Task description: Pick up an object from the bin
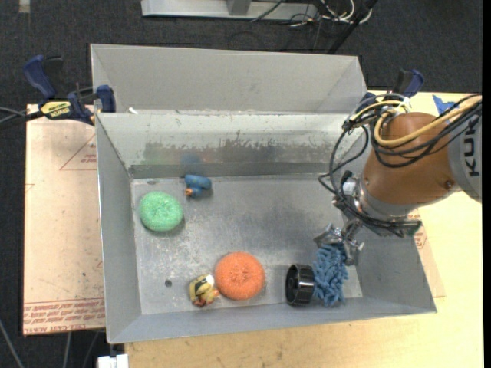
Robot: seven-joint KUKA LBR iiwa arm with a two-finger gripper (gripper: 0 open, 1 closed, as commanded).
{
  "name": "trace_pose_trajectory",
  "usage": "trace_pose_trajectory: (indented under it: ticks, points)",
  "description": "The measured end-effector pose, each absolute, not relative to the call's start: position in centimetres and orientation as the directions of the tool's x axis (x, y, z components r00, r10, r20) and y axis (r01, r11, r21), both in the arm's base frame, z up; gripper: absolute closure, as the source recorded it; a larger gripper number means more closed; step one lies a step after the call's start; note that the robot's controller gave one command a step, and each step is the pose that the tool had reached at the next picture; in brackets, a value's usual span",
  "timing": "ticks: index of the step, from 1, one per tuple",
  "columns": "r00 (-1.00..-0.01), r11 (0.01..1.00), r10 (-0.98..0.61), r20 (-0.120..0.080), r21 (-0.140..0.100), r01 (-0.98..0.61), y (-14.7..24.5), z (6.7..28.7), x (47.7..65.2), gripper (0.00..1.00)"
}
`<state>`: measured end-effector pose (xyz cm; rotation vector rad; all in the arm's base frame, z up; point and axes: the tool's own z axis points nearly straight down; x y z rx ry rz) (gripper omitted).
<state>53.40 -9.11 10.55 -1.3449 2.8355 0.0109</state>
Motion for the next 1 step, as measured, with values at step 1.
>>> trace_pose_trajectory:
  ticks: [1]
  points:
    - [-0.633,0.633,-0.774,-0.008,0.001,-0.774,-9.13,12.2,53.52,1.0]
